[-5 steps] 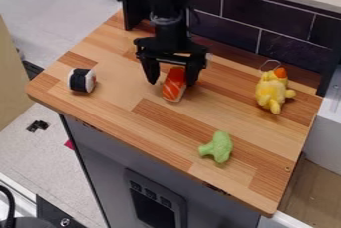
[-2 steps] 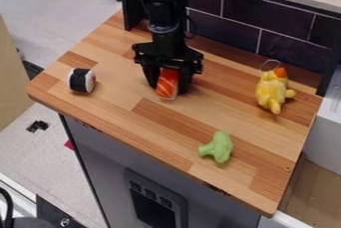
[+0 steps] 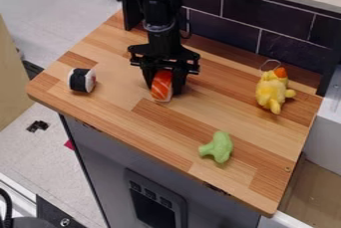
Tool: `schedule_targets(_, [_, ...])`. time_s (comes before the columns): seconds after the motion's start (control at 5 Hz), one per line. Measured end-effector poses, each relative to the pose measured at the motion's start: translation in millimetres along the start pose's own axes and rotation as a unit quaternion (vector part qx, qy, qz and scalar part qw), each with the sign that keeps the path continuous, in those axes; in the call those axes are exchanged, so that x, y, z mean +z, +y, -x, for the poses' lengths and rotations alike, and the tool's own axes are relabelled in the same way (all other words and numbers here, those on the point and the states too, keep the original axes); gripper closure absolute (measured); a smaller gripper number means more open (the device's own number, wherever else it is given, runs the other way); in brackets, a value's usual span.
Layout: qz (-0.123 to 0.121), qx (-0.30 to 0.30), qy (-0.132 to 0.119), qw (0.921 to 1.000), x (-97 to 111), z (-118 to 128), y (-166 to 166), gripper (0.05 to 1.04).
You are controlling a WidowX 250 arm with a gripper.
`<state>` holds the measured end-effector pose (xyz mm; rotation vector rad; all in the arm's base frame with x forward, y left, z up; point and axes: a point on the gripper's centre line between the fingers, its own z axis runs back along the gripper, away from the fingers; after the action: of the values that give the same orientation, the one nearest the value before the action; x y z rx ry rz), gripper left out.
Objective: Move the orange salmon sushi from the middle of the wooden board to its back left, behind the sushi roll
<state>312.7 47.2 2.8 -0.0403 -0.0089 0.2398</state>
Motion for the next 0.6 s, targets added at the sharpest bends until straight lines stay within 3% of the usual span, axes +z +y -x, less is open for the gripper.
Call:
schedule_targets(0.2, [0.007,-0.003,0.026,0.9996,19.9,5.4,-3.3,0.526])
schedule_targets(0.4, [0.021,-0.004,0.026,0.9994,47.3,3.2,-3.5,0.526])
schedule_targets(0.6, [0.028,-0.007,0.04,0.9988,61.8,0.3,5.4,0.526])
